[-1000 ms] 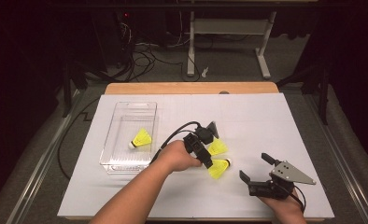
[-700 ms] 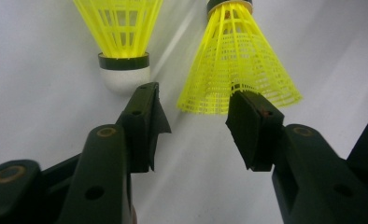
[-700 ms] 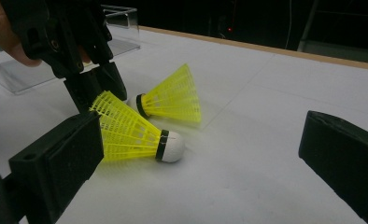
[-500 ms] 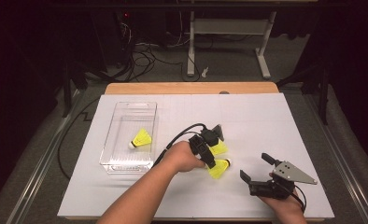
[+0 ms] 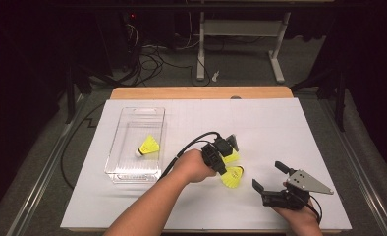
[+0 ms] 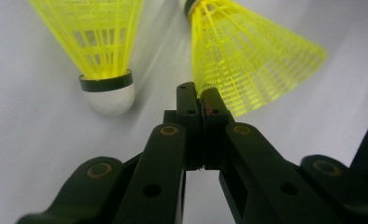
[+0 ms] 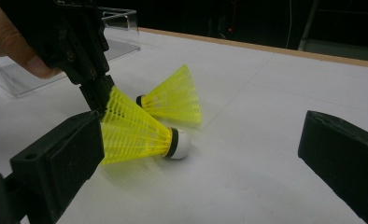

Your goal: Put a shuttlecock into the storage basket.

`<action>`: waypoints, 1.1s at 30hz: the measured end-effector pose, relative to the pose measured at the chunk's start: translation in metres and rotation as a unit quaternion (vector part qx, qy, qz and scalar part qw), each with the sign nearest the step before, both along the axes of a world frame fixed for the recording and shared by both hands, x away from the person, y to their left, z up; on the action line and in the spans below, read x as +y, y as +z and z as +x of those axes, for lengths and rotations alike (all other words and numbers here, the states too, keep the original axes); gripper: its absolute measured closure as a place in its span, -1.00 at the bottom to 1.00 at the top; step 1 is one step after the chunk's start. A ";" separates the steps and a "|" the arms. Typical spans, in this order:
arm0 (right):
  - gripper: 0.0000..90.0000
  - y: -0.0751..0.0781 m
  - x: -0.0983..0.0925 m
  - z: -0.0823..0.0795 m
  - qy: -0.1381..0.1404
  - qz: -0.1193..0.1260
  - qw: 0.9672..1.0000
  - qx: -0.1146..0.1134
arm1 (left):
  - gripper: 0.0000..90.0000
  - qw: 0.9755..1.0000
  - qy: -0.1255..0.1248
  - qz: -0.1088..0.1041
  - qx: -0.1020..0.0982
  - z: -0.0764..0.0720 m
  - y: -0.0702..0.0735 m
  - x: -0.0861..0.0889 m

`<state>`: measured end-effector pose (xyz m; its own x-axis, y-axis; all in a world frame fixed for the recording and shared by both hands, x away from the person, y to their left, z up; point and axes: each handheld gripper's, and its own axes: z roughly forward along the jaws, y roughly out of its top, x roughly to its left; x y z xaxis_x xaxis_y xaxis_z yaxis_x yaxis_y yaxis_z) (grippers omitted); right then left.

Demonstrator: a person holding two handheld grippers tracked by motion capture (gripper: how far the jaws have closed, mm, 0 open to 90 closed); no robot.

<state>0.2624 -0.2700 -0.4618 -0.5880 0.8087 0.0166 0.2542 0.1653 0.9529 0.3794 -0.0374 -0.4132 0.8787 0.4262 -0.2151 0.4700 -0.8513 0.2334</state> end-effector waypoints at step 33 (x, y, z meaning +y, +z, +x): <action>-0.97 0.000 0.001 0.000 -0.002 0.002 1.000 0.001 | 1.00 1.000 -0.003 -0.005 -0.010 -0.015 0.030 0.033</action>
